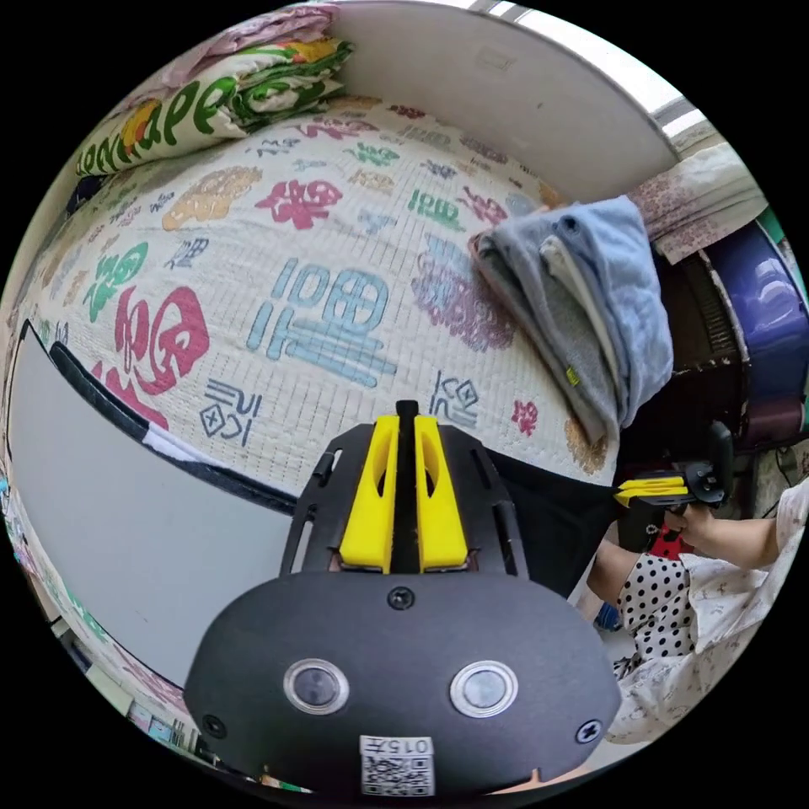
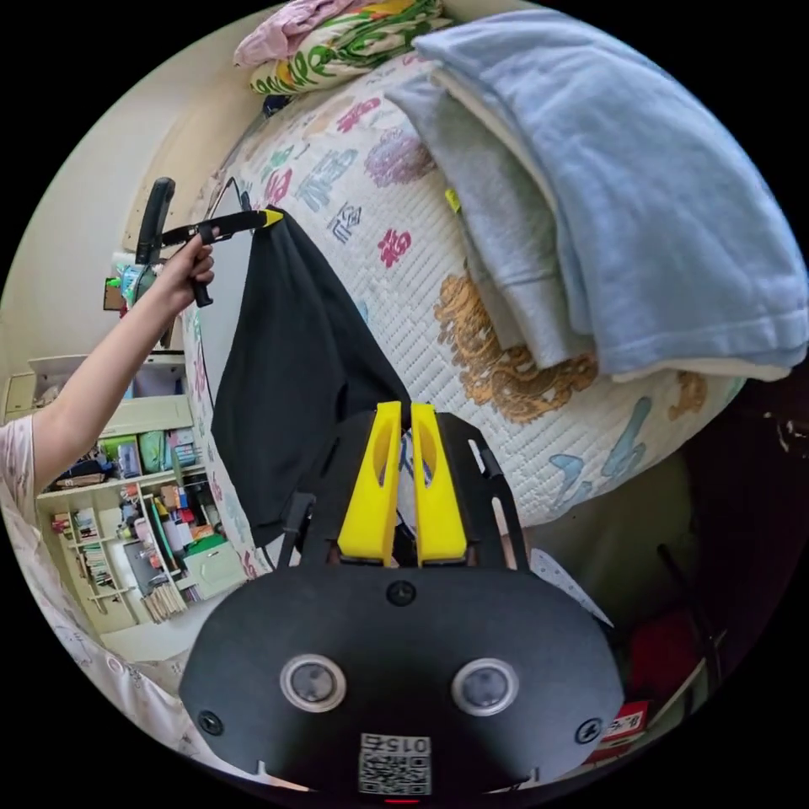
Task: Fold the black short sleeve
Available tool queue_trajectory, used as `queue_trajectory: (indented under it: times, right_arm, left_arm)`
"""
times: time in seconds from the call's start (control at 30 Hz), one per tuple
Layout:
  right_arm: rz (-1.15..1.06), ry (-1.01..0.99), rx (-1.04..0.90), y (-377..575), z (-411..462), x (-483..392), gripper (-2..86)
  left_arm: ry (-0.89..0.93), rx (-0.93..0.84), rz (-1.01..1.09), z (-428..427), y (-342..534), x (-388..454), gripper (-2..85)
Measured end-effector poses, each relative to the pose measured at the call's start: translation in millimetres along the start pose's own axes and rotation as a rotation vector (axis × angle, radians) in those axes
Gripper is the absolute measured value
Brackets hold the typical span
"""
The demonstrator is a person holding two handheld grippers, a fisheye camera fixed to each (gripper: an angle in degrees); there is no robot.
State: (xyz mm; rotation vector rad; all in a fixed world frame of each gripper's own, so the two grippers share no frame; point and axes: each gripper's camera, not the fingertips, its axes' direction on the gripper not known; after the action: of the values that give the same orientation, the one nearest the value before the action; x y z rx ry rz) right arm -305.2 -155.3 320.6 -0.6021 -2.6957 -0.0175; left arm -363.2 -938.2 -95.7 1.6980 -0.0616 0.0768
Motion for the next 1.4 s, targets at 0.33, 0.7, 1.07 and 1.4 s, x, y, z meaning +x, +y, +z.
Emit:
queue_trajectory:
  times: [0.33,0.7,1.07,1.4]
  right_arm:
    - [-0.428,0.188,0.153,83.6,-98.5,-143.5,0.9]
    - [-0.849,0.039,-0.246,268.8,134.7,-298.9,0.9]
    - [-0.908,0.178,-0.488,399.5,342.0,-311.9,1.2]
    - [-0.928,0.215,-0.54,469.6,412.4,-271.4,1.2]
  left_arm:
    - [0.253,0.477,-0.01,-242.5,46.8,-49.2,1.6]
    - [0.181,0.41,-0.181,-346.6,300.8,-186.1,1.6]
    - [0.252,0.575,-0.743,-360.7,398.4,-300.7,7.3]
    - [0.319,0.583,-0.953,-395.5,324.0,-357.2,4.4]
